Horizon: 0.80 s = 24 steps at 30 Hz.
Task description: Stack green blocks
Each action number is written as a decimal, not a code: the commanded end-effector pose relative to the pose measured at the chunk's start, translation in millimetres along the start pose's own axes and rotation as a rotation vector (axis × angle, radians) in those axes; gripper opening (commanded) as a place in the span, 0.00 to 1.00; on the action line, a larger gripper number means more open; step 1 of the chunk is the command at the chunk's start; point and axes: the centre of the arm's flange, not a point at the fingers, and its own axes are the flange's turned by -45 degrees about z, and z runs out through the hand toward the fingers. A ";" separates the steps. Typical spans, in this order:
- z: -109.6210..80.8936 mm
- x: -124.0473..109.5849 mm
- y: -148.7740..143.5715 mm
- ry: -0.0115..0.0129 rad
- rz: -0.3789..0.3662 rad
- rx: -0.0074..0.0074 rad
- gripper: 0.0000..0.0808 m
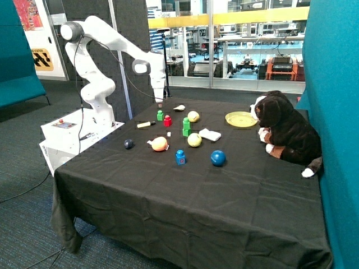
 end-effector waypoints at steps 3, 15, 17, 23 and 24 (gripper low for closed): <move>4.8 -3.1 -10.8 -0.0025 0.012 0.0024 0.69; 16.0 0.6 -23.8 -0.0025 -0.010 0.0024 0.68; 18.3 0.7 -25.6 -0.0025 -0.009 0.0024 0.69; 26.1 -1.9 -27.0 -0.0025 -0.005 0.0024 0.67; 27.6 -2.4 -26.7 -0.0025 -0.003 0.0024 0.67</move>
